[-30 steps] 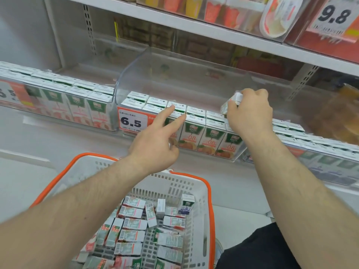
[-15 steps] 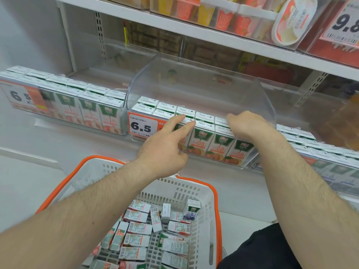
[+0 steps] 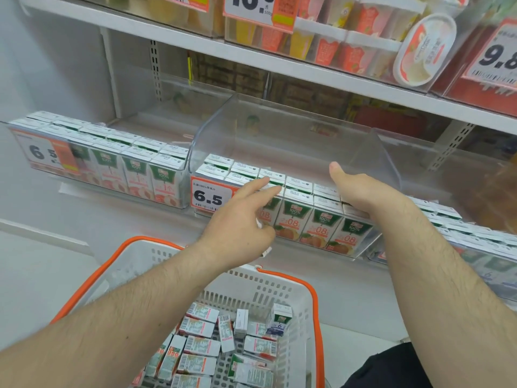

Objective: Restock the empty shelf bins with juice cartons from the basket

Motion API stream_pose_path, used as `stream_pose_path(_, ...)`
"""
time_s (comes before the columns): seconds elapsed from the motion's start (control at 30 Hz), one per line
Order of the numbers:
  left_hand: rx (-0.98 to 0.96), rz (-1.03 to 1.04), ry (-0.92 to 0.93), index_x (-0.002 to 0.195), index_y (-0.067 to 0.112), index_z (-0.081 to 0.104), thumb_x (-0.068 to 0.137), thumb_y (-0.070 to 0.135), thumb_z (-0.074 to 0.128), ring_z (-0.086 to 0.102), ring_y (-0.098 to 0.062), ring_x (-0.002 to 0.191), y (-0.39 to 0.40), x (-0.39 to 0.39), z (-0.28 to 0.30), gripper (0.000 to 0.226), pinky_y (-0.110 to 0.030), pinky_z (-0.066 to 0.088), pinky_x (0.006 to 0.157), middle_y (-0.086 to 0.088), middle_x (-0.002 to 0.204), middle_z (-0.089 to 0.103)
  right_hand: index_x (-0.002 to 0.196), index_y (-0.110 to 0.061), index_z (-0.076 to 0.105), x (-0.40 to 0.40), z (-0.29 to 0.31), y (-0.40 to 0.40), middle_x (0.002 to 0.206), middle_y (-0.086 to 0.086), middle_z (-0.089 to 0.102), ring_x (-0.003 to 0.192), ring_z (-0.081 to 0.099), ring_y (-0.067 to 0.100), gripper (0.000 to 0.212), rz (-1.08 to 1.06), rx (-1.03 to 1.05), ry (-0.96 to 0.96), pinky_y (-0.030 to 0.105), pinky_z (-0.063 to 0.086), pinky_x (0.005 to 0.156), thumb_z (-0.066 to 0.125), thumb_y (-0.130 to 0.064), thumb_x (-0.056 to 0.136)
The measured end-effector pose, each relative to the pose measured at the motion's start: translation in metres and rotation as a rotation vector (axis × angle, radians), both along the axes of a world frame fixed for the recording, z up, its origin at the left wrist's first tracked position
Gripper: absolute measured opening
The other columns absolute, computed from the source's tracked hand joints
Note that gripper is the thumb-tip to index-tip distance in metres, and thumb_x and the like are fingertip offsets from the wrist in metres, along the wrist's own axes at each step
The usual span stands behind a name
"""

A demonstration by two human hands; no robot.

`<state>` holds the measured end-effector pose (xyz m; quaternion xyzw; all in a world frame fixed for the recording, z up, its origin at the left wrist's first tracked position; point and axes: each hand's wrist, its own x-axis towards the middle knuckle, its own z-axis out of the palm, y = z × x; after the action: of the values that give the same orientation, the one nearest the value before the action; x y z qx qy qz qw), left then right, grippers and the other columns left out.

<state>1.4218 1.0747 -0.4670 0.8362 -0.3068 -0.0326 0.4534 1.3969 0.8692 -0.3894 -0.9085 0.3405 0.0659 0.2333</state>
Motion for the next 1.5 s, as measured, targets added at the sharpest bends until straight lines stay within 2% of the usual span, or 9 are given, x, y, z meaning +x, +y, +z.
stream_pose_path(0.2, -0.505, 0.179, 0.415, 0.096, 0.028, 0.066, 0.090, 0.015, 0.061, 0.059, -0.008, 0.075, 0.000, -0.001, 0.022, 0.015, -0.027, 0.044, 0.071, 0.011, 0.084, 0.062, 0.146, -0.011, 0.040, -0.007, 0.019, 0.007, 0.152, 0.012, 0.041, 0.130, 0.047, 0.036, 0.078, 0.007, -0.223, 0.022, 0.044, 0.043, 0.100, 0.029, -0.068, 0.095)
stream_pose_path(0.3, -0.595, 0.260, 0.725, 0.084, 0.024, 0.067, 0.090, 0.030, 0.057, 0.055, -0.012, 0.056, 0.002, -0.004, 0.030, 0.013, -0.027, 0.041, 0.058, 0.007, 0.069, 0.059, 0.119, -0.017, 0.063, -0.017, 0.013, 0.033, 0.118, 0.004, 0.065, 0.107, 0.059, 0.027, 0.053, 0.061, -0.419, -0.430, 0.037, 0.045, 0.082, 0.045, -0.059, 0.092)
stream_pose_path(0.4, -0.654, 0.309, 0.880, 0.081, 0.021, 0.067, 0.094, 0.036, 0.052, 0.058, -0.017, 0.059, 0.002, -0.008, 0.031, 0.024, -0.027, 0.048, 0.058, 0.001, 0.071, 0.064, 0.076, -0.022, 0.068, -0.028, -0.002, 0.077, 0.071, -0.011, 0.065, 0.071, 0.057, 0.004, 0.026, 0.289, -0.058, -0.855, 0.030, 0.046, 0.067, 0.060, -0.045, 0.084)
stream_pose_path(0.53, -0.737, 0.298, 0.925, 0.083, 0.014, 0.063, 0.097, 0.032, 0.048, 0.063, -0.027, 0.070, 0.003, -0.011, 0.034, 0.028, -0.038, 0.053, 0.071, -0.014, 0.082, 0.066, 0.084, -0.026, 0.065, -0.031, -0.022, 0.097, 0.068, -0.009, 0.061, 0.059, 0.051, 0.005, 0.027, 0.464, 0.200, -0.604, 0.029, 0.046, 0.061, 0.069, -0.049, 0.069)
stream_pose_path(0.7, -0.754, 0.175, 0.956, 0.092, 0.012, 0.064, 0.098, 0.039, 0.048, 0.067, -0.022, 0.065, 0.007, -0.020, 0.038, 0.032, -0.033, 0.056, 0.061, -0.013, 0.080, 0.070, 0.087, -0.025, 0.061, -0.038, -0.035, 0.090, 0.079, -0.004, 0.069, 0.070, 0.064, 0.013, 0.025, 0.482, 0.368, -0.625, 0.032, 0.055, 0.065, 0.079, -0.012, 0.077)
stream_pose_path(0.93, -0.409, 0.017, 0.442, 0.104, 0.023, 0.065, 0.069, 0.019, 0.077, 0.071, -0.018, 0.082, -0.019, -0.042, 0.022, 0.037, -0.039, 0.059, 0.079, -0.001, 0.097, 0.074, 0.096, -0.011, 0.059, -0.065, -0.027, 0.049, 0.081, 0.007, 0.067, 0.061, 0.068, 0.015, 0.018, 0.138, 0.796, -0.831, 0.033, 0.057, 0.053, 0.063, 0.005, 0.089)
stream_pose_path(1.13, -0.241, -0.066, 0.061, 0.100, 0.034, 0.064, 0.075, 0.021, 0.080, 0.063, 0.003, 0.077, -0.083, -0.054, 0.036, 0.032, -0.018, 0.049, 0.069, 0.018, 0.087, 0.068, 0.077, -0.019, 0.071, -0.087, -0.017, -0.003, 0.064, -0.006, 0.063, 0.059, 0.056, 0.005, 0.020, 0.012, 0.194, -0.900, 0.027, 0.047, 0.061, 0.069, -0.039, 0.082)
stream_pose_path(1.4, -0.184, -0.111, -0.249, 0.130, 0.021, 0.058, 0.081, 0.032, 0.070, 0.050, -0.011, 0.115, -0.164, -0.066, 0.021, 0.051, -0.019, 0.037, 0.097, 0.006, 0.122, 0.059, 0.067, 0.003, 0.055, -0.104, -0.020, -0.083, 0.057, 0.006, 0.042, 0.056, 0.039, 0.018, 0.034, -0.223, 0.254, -1.055, 0.034, 0.033, 0.055, 0.061, -0.030, 0.076)
stream_pose_path(1.5, 0.016, -0.045, -0.422, 0.143, 0.026, 0.044, 0.081, 0.044, 0.063, 0.034, -0.024, 0.134, -0.180, -0.068, 0.013, 0.067, -0.039, 0.029, 0.110, -0.007, 0.146, 0.038, 0.069, 0.006, 0.052, -0.108, -0.017, -0.117, 0.062, 0.010, 0.042, 0.061, 0.038, 0.019, 0.040, -0.341, 0.259, -1.197, 0.034, 0.033, 0.059, 0.062, -0.032, 0.073)
